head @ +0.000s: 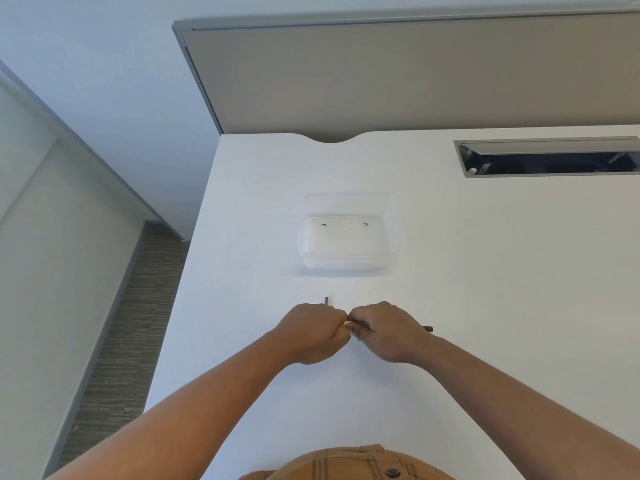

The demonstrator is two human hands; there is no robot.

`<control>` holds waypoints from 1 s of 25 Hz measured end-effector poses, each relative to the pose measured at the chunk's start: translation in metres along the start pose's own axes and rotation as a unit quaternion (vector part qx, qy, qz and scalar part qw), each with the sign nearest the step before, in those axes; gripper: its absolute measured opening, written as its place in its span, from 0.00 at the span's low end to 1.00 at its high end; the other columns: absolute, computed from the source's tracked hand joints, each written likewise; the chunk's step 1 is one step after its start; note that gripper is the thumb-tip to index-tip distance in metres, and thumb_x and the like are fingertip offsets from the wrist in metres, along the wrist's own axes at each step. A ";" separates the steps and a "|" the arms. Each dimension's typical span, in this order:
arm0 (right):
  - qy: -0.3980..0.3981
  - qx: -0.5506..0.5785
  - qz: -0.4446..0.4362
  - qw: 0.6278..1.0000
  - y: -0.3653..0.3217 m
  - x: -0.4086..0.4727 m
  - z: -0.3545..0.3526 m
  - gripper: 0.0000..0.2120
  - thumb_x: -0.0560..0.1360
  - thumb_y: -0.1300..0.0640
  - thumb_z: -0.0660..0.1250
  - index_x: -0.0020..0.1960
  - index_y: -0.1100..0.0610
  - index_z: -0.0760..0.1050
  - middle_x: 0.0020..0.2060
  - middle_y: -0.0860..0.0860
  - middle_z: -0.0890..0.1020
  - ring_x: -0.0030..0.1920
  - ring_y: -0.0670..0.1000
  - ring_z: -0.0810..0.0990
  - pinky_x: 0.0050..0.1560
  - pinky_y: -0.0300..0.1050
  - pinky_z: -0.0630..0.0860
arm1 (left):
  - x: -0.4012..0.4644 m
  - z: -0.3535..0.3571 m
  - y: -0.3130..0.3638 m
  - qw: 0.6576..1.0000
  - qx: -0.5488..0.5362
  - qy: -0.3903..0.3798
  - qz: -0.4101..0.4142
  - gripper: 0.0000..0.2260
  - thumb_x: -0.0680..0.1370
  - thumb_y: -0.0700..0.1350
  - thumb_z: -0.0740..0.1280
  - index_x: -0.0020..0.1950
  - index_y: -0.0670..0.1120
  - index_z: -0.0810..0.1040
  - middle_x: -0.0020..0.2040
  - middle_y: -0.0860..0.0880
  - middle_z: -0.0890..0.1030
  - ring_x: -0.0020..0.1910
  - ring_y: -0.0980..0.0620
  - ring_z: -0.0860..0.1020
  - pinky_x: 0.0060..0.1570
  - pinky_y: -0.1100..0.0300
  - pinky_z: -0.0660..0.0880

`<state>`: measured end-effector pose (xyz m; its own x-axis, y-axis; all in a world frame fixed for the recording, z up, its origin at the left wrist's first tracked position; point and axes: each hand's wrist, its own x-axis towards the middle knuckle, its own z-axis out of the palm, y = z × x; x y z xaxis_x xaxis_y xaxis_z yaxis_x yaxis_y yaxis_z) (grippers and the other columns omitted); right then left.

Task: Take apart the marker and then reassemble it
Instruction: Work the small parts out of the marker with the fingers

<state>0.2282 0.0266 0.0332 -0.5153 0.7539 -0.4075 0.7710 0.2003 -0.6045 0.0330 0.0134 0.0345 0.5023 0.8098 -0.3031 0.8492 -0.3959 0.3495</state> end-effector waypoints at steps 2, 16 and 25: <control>-0.003 0.013 -0.007 1.000 -0.004 -0.001 0.000 0.19 0.83 0.50 0.60 0.34 0.47 0.64 0.31 0.48 0.75 0.32 0.52 0.69 0.36 0.49 0.67 | 0.000 0.000 0.002 1.000 0.024 0.017 -0.005 0.14 0.77 0.53 0.50 0.34 0.48 0.63 0.28 0.51 0.68 0.28 0.49 0.68 0.28 0.57 0.56; 0.037 0.019 -0.033 0.999 -0.007 -0.004 0.006 0.14 0.83 0.55 0.58 0.39 0.56 0.69 0.31 0.52 0.76 0.33 0.54 0.69 0.35 0.51 0.67 | 0.002 -0.006 0.007 0.998 -0.003 0.042 -0.057 0.16 0.76 0.54 0.52 0.31 0.47 0.64 0.28 0.51 0.70 0.29 0.48 0.69 0.28 0.58 0.57; 0.073 0.328 0.015 0.942 -0.004 0.003 0.008 0.13 0.84 0.51 0.62 0.69 0.45 0.72 0.48 0.47 0.87 0.42 0.44 0.85 0.42 0.34 0.76 | -0.001 -0.007 0.005 0.801 -0.563 0.120 -0.162 0.07 0.79 0.50 0.71 0.48 0.46 0.82 0.39 0.50 0.84 0.37 0.56 0.80 0.36 0.66 0.74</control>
<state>0.2207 0.0228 0.0292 -0.4035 0.8405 -0.3616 0.3621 -0.2163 -0.9067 0.0356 0.0134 0.0424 0.1241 0.9045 -0.4080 0.1743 0.3850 0.9063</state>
